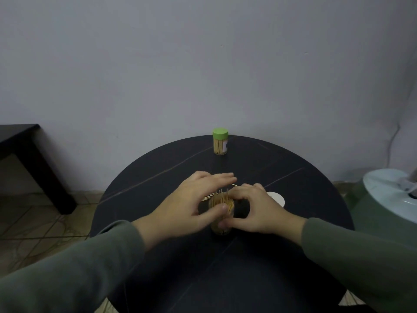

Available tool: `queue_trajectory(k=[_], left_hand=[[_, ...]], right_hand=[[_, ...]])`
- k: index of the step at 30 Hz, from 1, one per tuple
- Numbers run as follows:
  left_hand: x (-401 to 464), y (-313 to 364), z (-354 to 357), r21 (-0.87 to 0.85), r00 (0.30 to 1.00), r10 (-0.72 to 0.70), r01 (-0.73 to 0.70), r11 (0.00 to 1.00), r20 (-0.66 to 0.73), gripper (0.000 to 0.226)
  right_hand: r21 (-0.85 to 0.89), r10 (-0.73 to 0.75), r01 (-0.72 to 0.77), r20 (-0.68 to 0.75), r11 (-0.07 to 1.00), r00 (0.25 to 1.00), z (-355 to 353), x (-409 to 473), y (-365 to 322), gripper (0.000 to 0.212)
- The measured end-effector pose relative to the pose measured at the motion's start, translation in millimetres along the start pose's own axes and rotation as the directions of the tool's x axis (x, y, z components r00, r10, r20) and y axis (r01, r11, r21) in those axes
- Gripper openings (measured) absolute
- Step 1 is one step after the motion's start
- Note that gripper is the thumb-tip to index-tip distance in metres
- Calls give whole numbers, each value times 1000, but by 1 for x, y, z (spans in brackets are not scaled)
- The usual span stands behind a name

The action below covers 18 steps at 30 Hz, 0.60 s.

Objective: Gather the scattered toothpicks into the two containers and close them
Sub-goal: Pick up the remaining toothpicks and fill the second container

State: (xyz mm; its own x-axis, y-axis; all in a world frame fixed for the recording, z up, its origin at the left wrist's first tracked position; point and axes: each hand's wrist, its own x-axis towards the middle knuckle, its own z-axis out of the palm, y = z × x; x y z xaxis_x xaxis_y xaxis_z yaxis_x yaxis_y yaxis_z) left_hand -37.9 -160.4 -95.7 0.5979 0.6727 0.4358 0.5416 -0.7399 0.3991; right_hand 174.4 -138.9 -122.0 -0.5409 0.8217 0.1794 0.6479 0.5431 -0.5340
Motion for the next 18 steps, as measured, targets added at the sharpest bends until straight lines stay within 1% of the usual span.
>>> queue_trajectory(k=[1,3,5,8,11,12,13,15,16,17,18], left_hand=[[1,0,2,112,999,52,-52,992,-3,51],[2,-3,7,308,991,132,-126,943,0,47],[3,-7,12,369,989,146,-126,921,-25,42],[5,-9,16,328,992,84,-49,943,-95,45],[8,-9,16,222,992,-60,84,972,-113,51],[8,-8,15,198,990,-87,108,974,-114,52],[7,-7,14,187,993,-69,87,979,-100,51],[3,-5,14,184,997,74,-70,981,-15,44],[0,-4,13,176,989,141,-145,974,33,43],[-2,-3,12,157,983,173,-181,971,68,44],[-3,-2,10,127,981,177,-187,974,82,47]], right_hand=[[2,-2,2,0,1000,1000,0,0,-1,65],[12,-6,6,-8,1000,1000,1,0,-3,66],[14,-9,9,-20,1000,1000,1,-1,-3,64],[-1,-7,7,-9,1000,1000,2,-1,-2,66],[-10,-16,16,-4,1000,1000,3,1,-1,66],[-11,-21,21,-3,1000,1000,3,1,-1,65],[-7,-25,25,-6,1000,1000,3,1,-2,62],[14,-32,33,-29,999,999,3,0,-2,58],[22,-37,38,-43,999,998,3,0,-2,59],[21,-42,43,-50,999,998,3,0,-2,61],[19,-42,43,-52,999,998,2,-1,-2,60]])
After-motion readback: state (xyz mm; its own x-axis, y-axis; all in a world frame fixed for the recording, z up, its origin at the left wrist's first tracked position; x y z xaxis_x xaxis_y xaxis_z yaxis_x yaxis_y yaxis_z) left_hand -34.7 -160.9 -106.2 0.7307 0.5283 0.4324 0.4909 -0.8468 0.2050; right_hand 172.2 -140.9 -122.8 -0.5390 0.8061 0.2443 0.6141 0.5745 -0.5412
